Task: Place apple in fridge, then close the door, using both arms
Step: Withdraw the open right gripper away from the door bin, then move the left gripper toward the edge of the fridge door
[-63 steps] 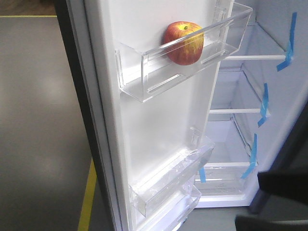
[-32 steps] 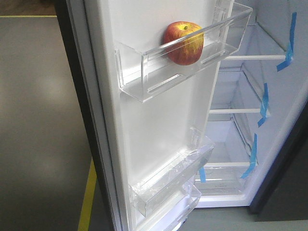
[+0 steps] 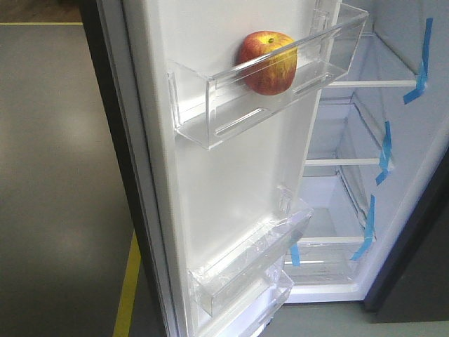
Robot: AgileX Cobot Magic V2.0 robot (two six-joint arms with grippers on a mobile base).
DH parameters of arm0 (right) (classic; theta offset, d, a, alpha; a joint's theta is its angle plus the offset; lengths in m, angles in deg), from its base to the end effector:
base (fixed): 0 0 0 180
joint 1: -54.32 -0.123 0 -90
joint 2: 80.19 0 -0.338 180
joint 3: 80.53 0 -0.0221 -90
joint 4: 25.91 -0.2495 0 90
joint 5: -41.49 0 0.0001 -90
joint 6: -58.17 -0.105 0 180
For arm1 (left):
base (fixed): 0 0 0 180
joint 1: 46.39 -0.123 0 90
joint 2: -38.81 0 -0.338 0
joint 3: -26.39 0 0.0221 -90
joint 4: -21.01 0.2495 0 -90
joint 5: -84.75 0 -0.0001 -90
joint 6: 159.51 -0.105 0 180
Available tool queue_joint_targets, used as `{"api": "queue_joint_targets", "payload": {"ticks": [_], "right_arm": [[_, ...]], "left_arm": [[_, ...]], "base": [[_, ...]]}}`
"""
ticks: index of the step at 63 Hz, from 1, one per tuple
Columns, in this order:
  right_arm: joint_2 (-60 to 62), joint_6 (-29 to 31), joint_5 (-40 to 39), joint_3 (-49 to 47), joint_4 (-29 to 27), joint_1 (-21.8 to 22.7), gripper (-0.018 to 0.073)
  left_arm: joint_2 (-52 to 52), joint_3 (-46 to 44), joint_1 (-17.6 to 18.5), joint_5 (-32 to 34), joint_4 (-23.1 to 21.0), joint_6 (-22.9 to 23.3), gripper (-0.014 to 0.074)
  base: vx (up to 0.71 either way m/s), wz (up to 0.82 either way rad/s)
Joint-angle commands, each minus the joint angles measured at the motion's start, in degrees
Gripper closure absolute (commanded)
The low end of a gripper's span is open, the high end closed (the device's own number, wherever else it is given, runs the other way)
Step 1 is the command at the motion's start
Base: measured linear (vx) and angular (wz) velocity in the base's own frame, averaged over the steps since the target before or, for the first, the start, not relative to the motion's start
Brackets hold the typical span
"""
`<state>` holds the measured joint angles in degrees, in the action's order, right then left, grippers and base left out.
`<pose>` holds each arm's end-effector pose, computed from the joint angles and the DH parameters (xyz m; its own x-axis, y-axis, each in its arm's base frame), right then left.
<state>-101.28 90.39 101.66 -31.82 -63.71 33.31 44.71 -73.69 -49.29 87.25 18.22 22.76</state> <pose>-0.0341 0.0468 0.3019 -0.3719 -0.3178 -0.8722 -0.8028 0.5819 0.1302 0.0153 0.0010 0.2101 0.1203 -0.0822 -0.9893 -0.0423 0.9952 -0.0878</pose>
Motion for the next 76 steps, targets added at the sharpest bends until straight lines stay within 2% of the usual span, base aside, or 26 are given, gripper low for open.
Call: {"api": "queue_joint_targets", "payload": {"ticks": [1, 7, 12, 28, 44, 54, 66, 76], "right_arm": [[-0.75, 0.70, -2.77, -1.39, -2.12, 0.33, 0.0040], [-0.75, 0.70, -2.77, -1.39, -2.12, 0.33, 0.0040], [-0.75, 0.70, -2.77, -1.39, -2.12, 0.33, 0.0040], [-0.75, 0.70, -2.77, -1.39, -2.12, 0.33, 0.0040], [-0.75, 0.70, -2.77, -1.39, -2.12, 0.33, 0.0040], [-0.75, 0.70, -2.77, -1.39, -2.12, 0.33, 0.0040], [-0.75, 0.70, -2.77, -1.39, -2.12, 0.33, 0.0040], [-0.75, 0.70, -2.77, -1.39, -2.12, 0.33, 0.0040]], "left_arm": [[-0.85, 1.23, 0.04, 7.52, -3.05, 2.34, 0.0603], [-0.76, 0.41, 0.04, 13.52, -4.45, 3.02, 0.0603], [-0.18, -2.76, 0.04, 12.91, -4.45, 3.02, 0.0603], [12.30, -20.46, 0.04, -0.36, -4.39, -3.01, 0.0603], [32.61, -39.42, 0.04, -19.01, -4.20, -3.27, 0.0603], [44.21, -47.83, 0.04, -28.43, -1.52, -3.33, 0.0603], [55.89, -53.88, 0.04, -33.95, 1.81, -3.33, 0.0603], [64.32, -56.00, 0.04, -35.13, 3.11, -3.39, 0.0603]], "base": [[0.00, 0.00], [0.00, 0.00], [0.00, 0.00], [0.00, 0.00], [0.00, 0.00], [0.00, 0.00], [0.00, 0.00], [0.00, 0.00]]}}
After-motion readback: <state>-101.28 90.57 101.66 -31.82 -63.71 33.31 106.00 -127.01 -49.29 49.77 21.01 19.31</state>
